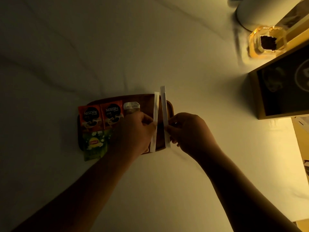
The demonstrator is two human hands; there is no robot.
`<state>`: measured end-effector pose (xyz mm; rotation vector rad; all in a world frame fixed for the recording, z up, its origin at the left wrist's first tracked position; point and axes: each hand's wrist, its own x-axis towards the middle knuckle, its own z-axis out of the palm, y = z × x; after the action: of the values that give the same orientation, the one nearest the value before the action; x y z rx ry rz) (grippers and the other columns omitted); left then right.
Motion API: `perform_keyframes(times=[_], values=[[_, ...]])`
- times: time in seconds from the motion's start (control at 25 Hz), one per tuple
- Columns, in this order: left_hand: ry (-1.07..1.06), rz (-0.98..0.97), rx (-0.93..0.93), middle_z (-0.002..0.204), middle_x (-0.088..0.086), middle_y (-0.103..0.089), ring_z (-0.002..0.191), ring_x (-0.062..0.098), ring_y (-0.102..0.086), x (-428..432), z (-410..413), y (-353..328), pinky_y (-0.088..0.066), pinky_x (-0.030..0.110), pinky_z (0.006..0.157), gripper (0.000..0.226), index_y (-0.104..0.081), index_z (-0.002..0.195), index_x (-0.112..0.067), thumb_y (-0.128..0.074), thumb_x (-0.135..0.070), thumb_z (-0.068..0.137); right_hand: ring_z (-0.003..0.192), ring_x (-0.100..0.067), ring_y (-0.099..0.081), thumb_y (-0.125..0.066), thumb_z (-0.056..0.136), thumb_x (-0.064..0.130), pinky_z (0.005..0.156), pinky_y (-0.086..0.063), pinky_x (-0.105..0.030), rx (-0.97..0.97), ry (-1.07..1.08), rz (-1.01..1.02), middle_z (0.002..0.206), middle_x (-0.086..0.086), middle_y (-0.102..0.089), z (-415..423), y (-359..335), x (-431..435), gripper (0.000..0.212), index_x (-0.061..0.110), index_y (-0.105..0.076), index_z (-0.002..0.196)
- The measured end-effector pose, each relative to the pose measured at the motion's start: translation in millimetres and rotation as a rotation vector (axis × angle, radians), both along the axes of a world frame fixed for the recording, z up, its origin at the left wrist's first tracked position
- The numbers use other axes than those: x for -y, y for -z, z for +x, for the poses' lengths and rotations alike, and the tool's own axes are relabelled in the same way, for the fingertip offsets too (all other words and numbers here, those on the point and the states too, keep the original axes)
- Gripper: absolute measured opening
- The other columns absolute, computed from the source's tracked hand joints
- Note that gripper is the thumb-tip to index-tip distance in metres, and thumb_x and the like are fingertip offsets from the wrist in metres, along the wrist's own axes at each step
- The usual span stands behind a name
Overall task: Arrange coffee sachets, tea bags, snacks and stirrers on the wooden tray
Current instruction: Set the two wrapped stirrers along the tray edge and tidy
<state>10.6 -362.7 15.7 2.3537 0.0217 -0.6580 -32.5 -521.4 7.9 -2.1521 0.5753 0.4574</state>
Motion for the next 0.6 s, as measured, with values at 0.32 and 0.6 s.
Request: perform_keyframes(times=[0.32,0.6], values=[[0.496,0.217,0.586,0.107,0.006,-0.071,0.099,0.026,-0.068,-23,-9,19,-0.054,0.036,0.082,0.026,-0.067,0.104,-0.017,-0.069,-0.037,0.088,0.117,-0.021,-0.058,-0.057,0.091,0.037,0.087,-0.054,-0.034,0.309,-0.354,-0.453,0.125,0.006,-0.067,-17,4,-3,0.036,0.031,-0.065,0.125],[0.68,0.266,0.57,0.144,0.006,-0.06,0.142,0.032,-0.046,-31,-12,33,-0.034,0.056,0.117,0.04,-0.062,0.131,-0.017,-0.054,-0.035,0.097,0.153,-0.029,-0.023,-0.058,0.097,0.033,0.122,-0.023,-0.048,0.351,-0.547,-0.498,0.159,0.001,-0.043,-28,24,0,0.05,0.027,-0.05,0.147]])
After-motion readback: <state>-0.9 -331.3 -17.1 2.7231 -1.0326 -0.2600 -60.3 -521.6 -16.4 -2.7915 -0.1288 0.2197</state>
